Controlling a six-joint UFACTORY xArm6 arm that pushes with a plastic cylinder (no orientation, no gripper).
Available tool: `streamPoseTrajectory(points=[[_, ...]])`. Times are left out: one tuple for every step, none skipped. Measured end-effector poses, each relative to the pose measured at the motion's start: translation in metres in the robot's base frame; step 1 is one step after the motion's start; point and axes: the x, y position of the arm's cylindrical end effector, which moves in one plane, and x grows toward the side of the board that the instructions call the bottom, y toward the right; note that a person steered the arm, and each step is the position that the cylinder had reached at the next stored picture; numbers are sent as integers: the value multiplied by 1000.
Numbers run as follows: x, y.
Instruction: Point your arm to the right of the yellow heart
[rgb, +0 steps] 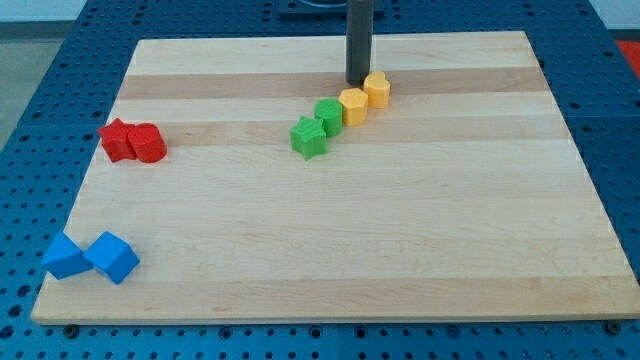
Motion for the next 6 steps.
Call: streamPoseTrajectory(points=[[-21, 28], [-22, 76], [20, 104], [57, 104], [70, 82], [74, 54]])
